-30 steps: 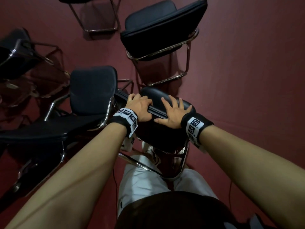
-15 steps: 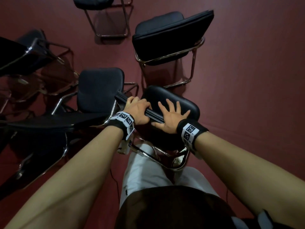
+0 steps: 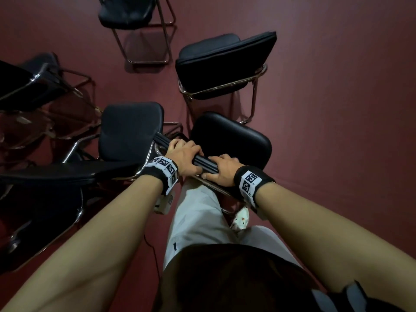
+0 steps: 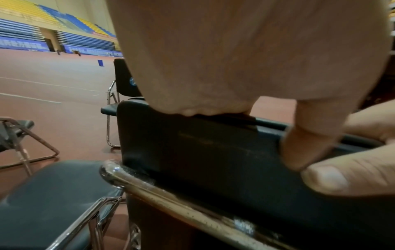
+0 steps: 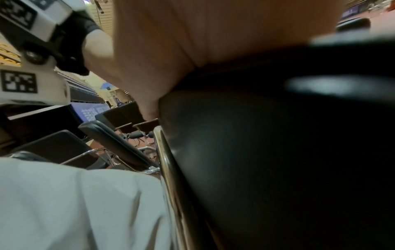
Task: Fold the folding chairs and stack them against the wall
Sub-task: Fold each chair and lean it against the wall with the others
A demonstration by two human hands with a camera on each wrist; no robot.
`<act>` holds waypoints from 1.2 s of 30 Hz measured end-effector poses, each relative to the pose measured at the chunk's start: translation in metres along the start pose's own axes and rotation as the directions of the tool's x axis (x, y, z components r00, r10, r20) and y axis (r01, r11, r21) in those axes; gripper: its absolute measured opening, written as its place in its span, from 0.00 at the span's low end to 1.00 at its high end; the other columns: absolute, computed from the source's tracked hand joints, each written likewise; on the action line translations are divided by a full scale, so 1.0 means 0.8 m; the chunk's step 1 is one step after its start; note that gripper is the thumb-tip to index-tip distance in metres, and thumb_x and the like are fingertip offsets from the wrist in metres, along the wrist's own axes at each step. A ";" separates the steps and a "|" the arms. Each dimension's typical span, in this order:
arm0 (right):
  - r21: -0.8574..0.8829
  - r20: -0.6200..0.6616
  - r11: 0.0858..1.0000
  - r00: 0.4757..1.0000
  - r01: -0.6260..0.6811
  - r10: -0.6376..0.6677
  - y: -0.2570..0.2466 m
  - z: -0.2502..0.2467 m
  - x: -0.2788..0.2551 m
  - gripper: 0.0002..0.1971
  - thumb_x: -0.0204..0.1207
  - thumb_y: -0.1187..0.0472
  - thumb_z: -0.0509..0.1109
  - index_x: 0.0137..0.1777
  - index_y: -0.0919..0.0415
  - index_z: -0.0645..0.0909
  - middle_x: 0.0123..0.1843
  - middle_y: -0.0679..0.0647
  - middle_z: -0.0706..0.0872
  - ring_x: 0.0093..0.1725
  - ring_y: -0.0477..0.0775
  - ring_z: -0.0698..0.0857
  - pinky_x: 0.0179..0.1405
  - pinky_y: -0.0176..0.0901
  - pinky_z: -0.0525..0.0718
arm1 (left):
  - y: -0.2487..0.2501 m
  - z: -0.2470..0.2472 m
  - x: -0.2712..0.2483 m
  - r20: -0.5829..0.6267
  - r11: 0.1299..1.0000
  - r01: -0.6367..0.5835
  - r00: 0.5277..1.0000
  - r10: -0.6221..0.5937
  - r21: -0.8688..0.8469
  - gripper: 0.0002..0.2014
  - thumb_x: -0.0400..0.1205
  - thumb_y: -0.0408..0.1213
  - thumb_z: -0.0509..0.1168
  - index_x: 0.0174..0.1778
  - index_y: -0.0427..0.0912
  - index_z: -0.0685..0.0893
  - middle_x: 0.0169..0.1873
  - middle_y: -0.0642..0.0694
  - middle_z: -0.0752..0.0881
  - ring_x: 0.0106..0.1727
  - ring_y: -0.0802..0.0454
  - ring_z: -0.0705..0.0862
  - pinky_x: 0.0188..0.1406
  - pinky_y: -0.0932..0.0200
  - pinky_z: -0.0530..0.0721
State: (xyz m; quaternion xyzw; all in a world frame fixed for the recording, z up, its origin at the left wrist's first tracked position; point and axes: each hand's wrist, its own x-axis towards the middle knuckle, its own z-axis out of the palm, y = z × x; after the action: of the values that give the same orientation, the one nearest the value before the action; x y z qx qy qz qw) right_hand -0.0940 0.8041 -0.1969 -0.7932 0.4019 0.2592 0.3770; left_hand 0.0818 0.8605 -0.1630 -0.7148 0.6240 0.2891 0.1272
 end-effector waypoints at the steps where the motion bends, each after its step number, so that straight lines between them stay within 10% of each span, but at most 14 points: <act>1: 0.014 0.002 0.999 0.999 0.034 -0.034 -0.002 0.000 0.004 0.45 0.66 0.22 0.62 0.83 0.39 0.62 0.79 0.56 0.71 0.74 0.68 0.73 0.72 0.70 0.74 | -0.005 0.000 0.000 0.004 1.000 -0.010 1.000 0.010 0.007 0.35 0.62 0.65 0.62 0.66 0.58 0.79 0.63 0.52 0.77 0.69 0.44 0.71 0.80 0.43 0.51; 6: 0.094 0.020 0.985 0.989 0.144 -0.147 -0.014 -0.003 0.011 0.41 0.67 0.23 0.65 0.76 0.46 0.73 0.63 0.54 0.85 0.59 0.57 0.86 0.60 0.53 0.85 | -0.031 0.001 -0.009 -0.007 0.990 -0.131 0.991 0.132 0.045 0.39 0.61 0.68 0.72 0.70 0.64 0.77 0.64 0.53 0.75 0.67 0.44 0.72 0.79 0.38 0.53; 13: 0.030 0.017 1.000 1.000 0.003 -0.003 0.012 -0.018 0.002 0.45 0.67 0.20 0.61 0.83 0.40 0.64 0.83 0.55 0.66 0.77 0.68 0.68 0.77 0.63 0.70 | -0.006 -0.020 0.011 0.082 0.954 -0.215 0.976 0.202 0.208 0.56 0.54 0.63 0.82 0.79 0.64 0.66 0.73 0.51 0.67 0.72 0.42 0.68 0.78 0.36 0.54; 22: -0.040 0.133 0.999 0.991 0.017 -0.011 0.008 -0.014 -0.006 0.48 0.67 0.17 0.55 0.86 0.36 0.53 0.87 0.51 0.57 0.84 0.65 0.58 0.77 0.73 0.63 | -0.017 0.006 0.001 -0.016 0.965 -0.209 0.977 0.214 0.156 0.27 0.78 0.53 0.71 0.74 0.60 0.74 0.68 0.52 0.73 0.69 0.44 0.71 0.76 0.41 0.57; 28: -0.006 0.222 0.998 0.972 -0.070 0.070 0.064 -0.043 0.036 0.40 0.77 0.22 0.44 0.87 0.38 0.54 0.89 0.54 0.54 0.85 0.70 0.57 0.84 0.66 0.53 | 0.001 0.006 0.006 0.009 0.996 -0.079 0.997 0.079 0.045 0.29 0.75 0.53 0.73 0.72 0.64 0.75 0.67 0.54 0.73 0.71 0.46 0.69 0.79 0.43 0.51; 36: -0.190 0.014 0.946 0.963 -0.262 0.270 0.198 -0.036 0.107 0.39 0.82 0.36 0.60 0.88 0.52 0.53 0.85 0.65 0.57 0.80 0.74 0.65 0.79 0.63 0.67 | 0.022 0.025 -0.002 0.046 0.999 0.031 0.998 -0.030 -0.030 0.27 0.69 0.53 0.73 0.66 0.64 0.79 0.58 0.57 0.72 0.68 0.47 0.68 0.81 0.44 0.49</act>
State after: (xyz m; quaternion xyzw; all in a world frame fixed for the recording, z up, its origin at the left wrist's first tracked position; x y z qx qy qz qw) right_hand -0.1764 0.6813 -0.3031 -0.7583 0.4714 0.3601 0.2705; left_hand 0.0594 0.8694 -0.1749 -0.7194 0.6053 0.3130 0.1347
